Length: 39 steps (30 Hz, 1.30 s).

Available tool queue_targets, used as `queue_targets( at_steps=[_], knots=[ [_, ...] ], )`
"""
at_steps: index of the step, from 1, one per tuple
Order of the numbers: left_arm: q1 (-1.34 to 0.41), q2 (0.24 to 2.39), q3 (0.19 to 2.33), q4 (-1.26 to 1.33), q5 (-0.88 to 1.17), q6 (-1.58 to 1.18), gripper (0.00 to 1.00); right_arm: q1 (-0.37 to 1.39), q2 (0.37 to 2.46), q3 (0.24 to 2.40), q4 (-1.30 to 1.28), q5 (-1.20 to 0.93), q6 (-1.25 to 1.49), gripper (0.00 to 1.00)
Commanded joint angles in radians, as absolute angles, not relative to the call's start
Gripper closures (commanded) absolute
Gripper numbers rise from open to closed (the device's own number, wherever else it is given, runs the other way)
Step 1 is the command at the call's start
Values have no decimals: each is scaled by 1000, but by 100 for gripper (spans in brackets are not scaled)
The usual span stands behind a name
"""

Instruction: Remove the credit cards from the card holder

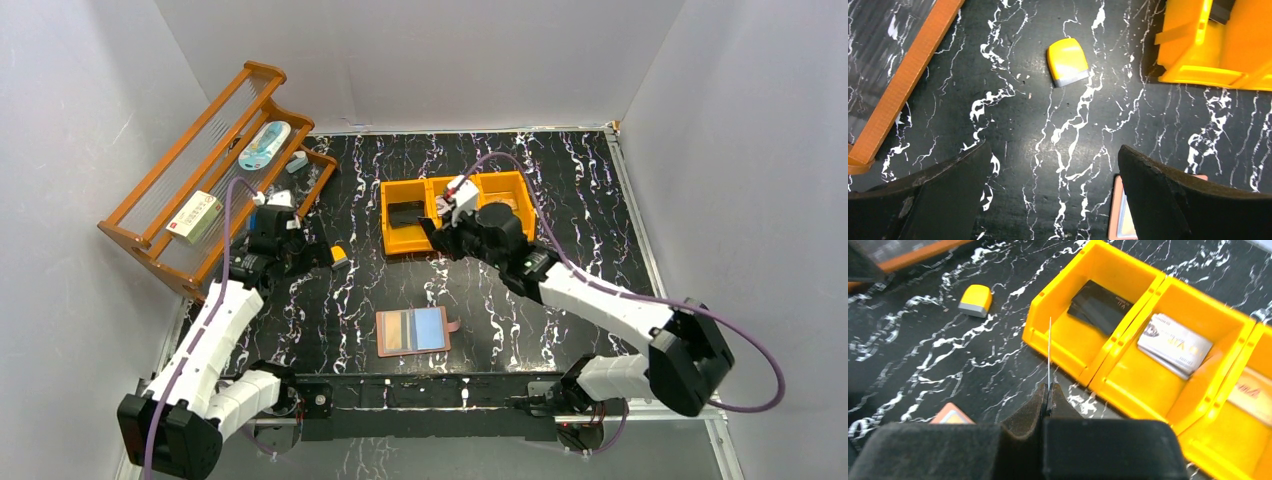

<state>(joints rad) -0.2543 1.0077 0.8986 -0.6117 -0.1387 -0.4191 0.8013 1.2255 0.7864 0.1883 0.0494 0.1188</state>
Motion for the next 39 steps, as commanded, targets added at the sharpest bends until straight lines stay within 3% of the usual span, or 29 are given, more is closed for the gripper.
queue_targets(
  at_steps=[1,18,39],
  knots=[
    [-250,933,809,-561,-221,-412,2,809,1334,935,138,37,-152,100],
    [-249,934,781,-523,-246,-398,2,810,1836,1422,-15,86,-576,100],
    [-250,874,785,-544,-333,-405,2,808,2106,1601,13,211,-920,100]
  ],
)
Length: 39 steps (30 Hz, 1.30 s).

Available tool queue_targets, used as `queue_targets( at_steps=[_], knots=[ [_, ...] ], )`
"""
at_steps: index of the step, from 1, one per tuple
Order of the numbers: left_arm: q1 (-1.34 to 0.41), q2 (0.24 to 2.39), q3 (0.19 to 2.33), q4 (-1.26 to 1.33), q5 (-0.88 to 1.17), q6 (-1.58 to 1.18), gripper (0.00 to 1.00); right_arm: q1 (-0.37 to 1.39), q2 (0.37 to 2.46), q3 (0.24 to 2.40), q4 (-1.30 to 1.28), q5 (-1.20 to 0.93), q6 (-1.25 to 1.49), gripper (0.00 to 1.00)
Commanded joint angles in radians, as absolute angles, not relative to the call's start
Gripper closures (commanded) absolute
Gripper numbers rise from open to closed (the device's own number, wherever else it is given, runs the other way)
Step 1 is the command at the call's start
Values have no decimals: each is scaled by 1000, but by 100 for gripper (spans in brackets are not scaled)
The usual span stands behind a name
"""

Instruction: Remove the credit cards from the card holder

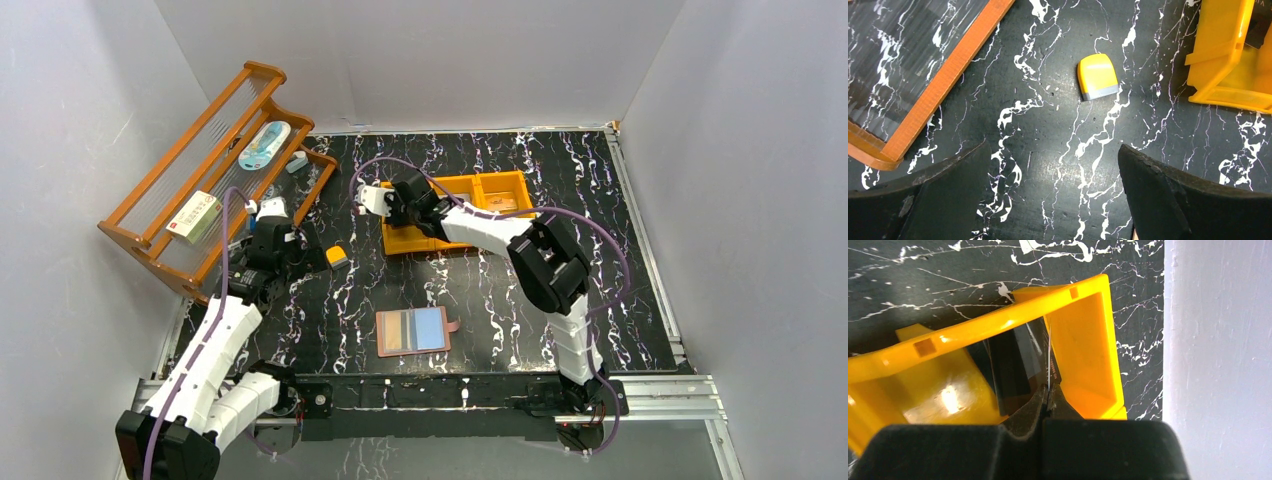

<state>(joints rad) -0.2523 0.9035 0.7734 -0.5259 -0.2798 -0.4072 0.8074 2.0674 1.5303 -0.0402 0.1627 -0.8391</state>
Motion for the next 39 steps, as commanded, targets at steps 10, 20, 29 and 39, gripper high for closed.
queue_targets(
  at_steps=[10,20,29,39],
  knots=[
    [-249,860,784,-551,-356,-411,2,808,2169,1645,-4,211,-974,92],
    [-250,868,783,-549,-348,-411,2,802,2145,1597,-10,183,-968,62],
    [-249,875,784,-549,-347,-411,2,791,2064,1569,11,93,-777,54],
    [-249,882,782,-548,-345,-407,2,779,1997,1558,16,161,-227,50]
  ],
)
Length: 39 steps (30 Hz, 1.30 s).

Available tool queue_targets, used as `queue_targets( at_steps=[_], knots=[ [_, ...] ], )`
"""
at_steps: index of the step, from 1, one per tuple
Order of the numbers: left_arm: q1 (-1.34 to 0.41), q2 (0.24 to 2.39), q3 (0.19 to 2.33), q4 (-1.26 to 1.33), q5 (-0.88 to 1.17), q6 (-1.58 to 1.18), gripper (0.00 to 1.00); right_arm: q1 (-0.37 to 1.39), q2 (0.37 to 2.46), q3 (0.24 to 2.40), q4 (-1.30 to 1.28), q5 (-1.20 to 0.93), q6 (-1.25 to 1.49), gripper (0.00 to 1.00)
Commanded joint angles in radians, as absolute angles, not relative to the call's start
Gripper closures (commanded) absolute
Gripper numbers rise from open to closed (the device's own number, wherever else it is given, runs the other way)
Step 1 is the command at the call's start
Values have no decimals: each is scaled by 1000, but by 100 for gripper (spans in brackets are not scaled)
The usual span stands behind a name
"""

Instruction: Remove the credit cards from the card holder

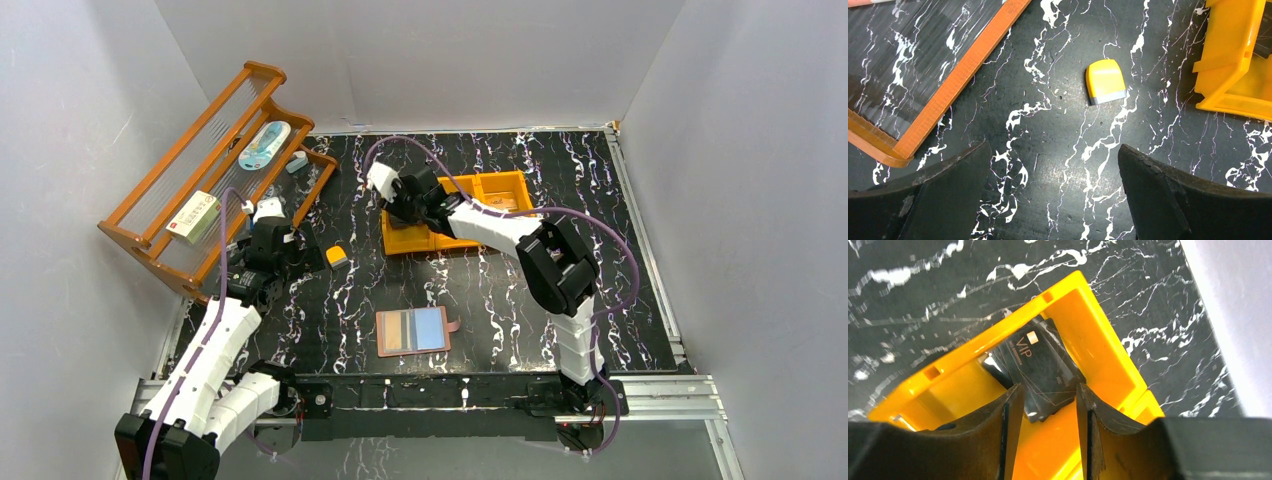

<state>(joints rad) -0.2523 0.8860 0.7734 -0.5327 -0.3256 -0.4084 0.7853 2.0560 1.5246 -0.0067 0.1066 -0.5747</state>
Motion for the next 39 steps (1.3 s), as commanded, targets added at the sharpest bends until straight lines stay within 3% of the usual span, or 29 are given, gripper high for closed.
queue_targets(
  at_steps=[1,6,19,31,39],
  knots=[
    [-249,882,781,-548,-346,-407,2,778,2002,1585,-34,177,-146,52],
    [-249,888,781,-549,-344,-405,2,773,2054,1713,-320,315,84,59],
    [-250,893,782,-550,-344,-400,1,770,2148,1771,-416,86,408,61],
    [-250,891,782,-550,-346,-400,2,781,2292,1891,-493,253,469,57],
    [-249,894,782,-550,-344,-400,2,785,2344,1889,-447,367,536,47]
  ],
)
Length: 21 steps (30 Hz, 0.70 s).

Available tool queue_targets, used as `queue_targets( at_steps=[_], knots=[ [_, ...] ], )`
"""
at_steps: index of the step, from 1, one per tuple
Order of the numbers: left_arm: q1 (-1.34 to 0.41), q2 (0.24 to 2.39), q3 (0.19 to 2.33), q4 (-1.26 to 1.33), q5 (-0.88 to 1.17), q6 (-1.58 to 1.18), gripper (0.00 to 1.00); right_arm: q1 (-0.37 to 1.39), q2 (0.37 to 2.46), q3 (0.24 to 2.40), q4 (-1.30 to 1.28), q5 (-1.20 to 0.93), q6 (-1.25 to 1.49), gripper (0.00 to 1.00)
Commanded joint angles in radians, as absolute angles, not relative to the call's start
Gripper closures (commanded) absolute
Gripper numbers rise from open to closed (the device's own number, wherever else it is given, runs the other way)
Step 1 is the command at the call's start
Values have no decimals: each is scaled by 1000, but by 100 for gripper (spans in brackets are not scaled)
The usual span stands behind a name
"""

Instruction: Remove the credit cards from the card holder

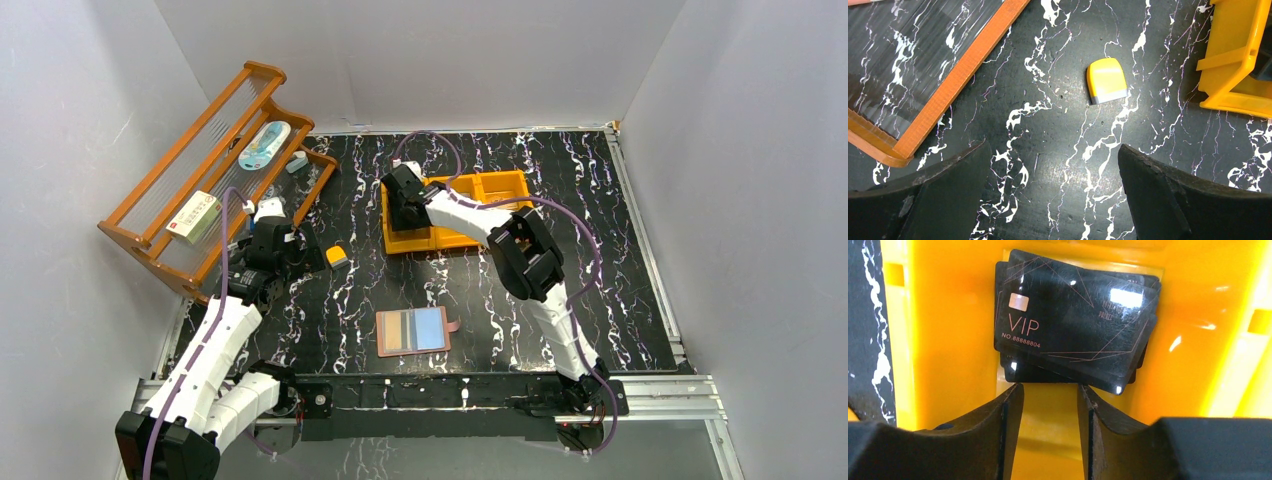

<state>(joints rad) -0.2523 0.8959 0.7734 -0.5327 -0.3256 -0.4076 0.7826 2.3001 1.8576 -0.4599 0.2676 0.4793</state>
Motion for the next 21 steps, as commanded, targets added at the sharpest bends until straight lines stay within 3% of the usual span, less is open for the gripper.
queue_targets(
  at_steps=[1,12,21],
  knots=[
    [-250,895,781,-550,-344,-400,2,785,2349,1885,-439,385,545,47],
    [-249,897,781,-550,-346,-399,2,796,2363,1845,-355,446,580,31],
    [-250,899,781,-550,-341,-399,2,796,2262,1834,-348,331,564,31]
  ],
)
